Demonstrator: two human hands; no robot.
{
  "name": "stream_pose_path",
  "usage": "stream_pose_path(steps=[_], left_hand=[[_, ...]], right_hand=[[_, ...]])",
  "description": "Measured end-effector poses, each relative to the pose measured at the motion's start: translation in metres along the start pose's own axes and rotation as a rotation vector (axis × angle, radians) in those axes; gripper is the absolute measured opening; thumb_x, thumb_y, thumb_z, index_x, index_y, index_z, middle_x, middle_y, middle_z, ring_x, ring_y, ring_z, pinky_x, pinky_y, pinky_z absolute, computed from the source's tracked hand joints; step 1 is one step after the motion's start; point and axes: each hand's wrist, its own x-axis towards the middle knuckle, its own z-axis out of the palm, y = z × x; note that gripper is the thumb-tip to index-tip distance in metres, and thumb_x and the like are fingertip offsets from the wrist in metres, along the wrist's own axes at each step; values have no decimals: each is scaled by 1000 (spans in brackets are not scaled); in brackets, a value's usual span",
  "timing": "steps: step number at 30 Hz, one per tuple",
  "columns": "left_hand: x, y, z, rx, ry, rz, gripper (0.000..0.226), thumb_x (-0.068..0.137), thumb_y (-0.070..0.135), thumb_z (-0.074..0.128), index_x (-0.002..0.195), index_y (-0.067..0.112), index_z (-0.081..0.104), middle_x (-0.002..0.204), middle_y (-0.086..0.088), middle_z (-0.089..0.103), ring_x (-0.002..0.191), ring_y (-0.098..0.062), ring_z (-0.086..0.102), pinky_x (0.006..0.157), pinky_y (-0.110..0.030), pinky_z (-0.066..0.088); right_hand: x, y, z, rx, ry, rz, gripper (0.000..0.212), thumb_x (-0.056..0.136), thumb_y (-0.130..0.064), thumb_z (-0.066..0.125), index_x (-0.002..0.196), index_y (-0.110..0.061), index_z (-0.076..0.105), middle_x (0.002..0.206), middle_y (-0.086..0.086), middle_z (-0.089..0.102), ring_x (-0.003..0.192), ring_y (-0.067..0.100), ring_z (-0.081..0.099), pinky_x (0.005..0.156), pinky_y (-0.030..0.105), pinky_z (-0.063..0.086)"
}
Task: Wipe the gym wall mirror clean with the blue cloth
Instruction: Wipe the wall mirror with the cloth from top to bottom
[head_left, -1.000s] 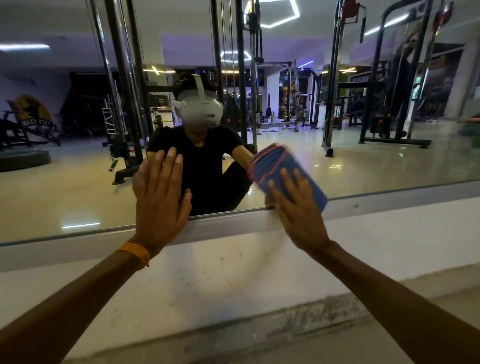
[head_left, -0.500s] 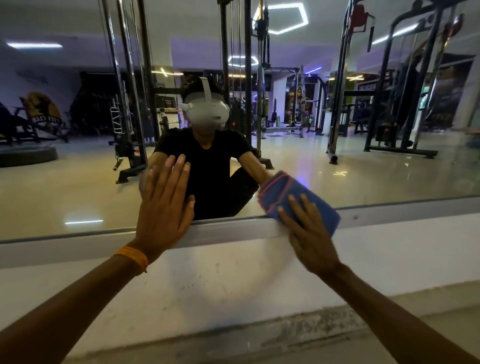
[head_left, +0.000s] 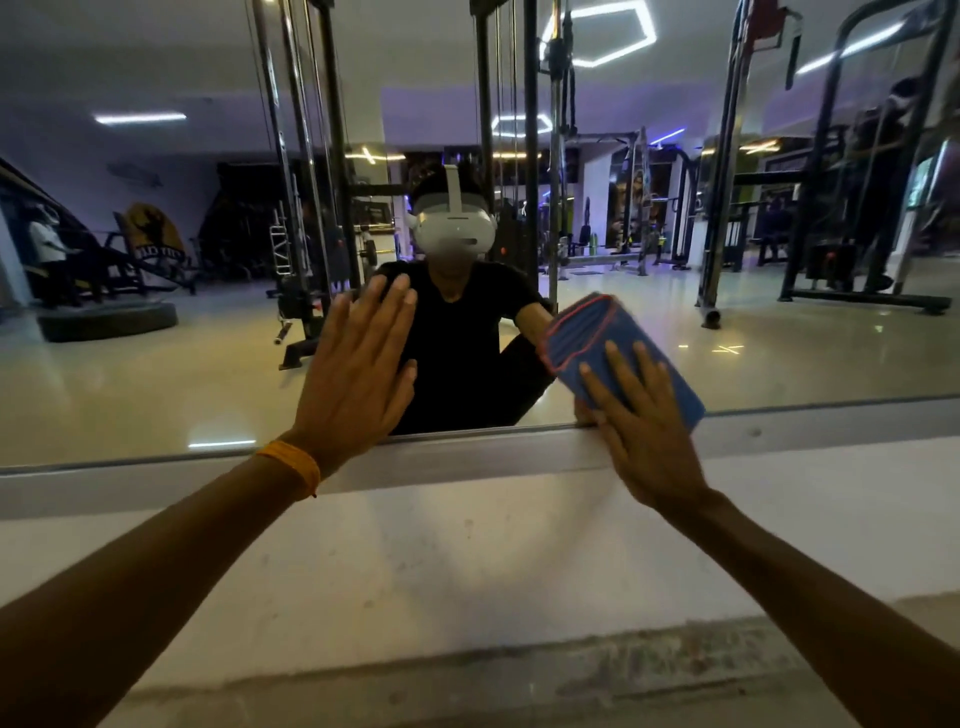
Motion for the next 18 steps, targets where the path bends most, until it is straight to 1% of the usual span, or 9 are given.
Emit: stream_pose_path(steps=[3, 6, 8, 10, 11, 12, 14, 16, 18], left_hand=[[18, -4, 0, 69, -17, 108, 70, 107, 39, 35, 164, 4, 14, 173, -16, 8, 161, -32, 5, 127, -58, 15], [34, -15, -6, 35, 23, 30, 70, 107, 40, 33, 164, 4, 16, 173, -15, 10, 161, -32, 5, 127, -59, 14], [41, -21, -8, 7, 42, -10, 70, 107, 42, 30, 164, 4, 14, 173, -16, 9, 161, -32, 4, 127, -59, 13], [45, -28, -10, -30, 62, -62, 71, 107, 43, 30, 165, 6, 10, 173, -15, 4, 161, -32, 1, 128, -59, 11], [47, -31, -10, -41, 77, -85, 72, 107, 43, 30, 165, 7, 8, 174, -15, 3, 161, -32, -1, 128, -59, 10], [48, -35, -11, -49, 87, -101, 72, 107, 43, 30, 165, 7, 8, 174, -14, 2, 161, -31, -1, 128, -59, 9], [49, -43, -13, -59, 97, -106, 72, 107, 43, 30, 165, 6, 8, 174, -14, 2, 161, -31, -1, 128, -58, 8], [46, -51, -14, -68, 111, -96, 72, 107, 42, 31, 165, 6, 10, 174, -14, 4, 161, -31, 0, 128, -58, 8], [42, -59, -14, -78, 114, -63, 71, 107, 41, 33, 165, 6, 12, 173, -14, 6, 161, -31, 1, 128, -58, 9]], right_hand=[[44, -9, 5, -103, -46, -274, 58, 106, -27, 42, 162, -24, 26, 170, 9, 20, 158, 36, 11, 129, 50, 5], [78, 12, -15, -179, -22, -363, 53, 109, -34, 40, 160, -25, 30, 169, 9, 23, 158, 34, 15, 129, 49, 9], [97, 23, -27, -154, 113, -142, 53, 110, -36, 39, 161, -25, 30, 169, 12, 23, 158, 36, 14, 128, 53, 11], [117, 12, -30, -81, 315, 252, 52, 112, -41, 30, 161, -22, 31, 169, 14, 24, 157, 38, 14, 127, 57, 15], [125, -2, -25, -66, 379, 358, 53, 112, -42, 26, 161, -20, 31, 169, 15, 24, 157, 39, 15, 126, 58, 14], [128, -21, -17, -66, 379, 341, 54, 112, -40, 26, 162, -20, 28, 169, 15, 23, 157, 40, 14, 127, 58, 12], [113, -55, 9, -78, 192, -27, 54, 109, -32, 33, 162, -24, 24, 169, 14, 21, 157, 41, 14, 127, 57, 8], [87, -72, 26, -149, -23, -419, 54, 106, -28, 42, 159, -24, 34, 168, 10, 26, 157, 38, 17, 128, 54, 9], [76, -61, 24, -243, -112, -527, 54, 106, -26, 45, 159, -26, 36, 169, 6, 25, 158, 34, 16, 128, 51, 13]])
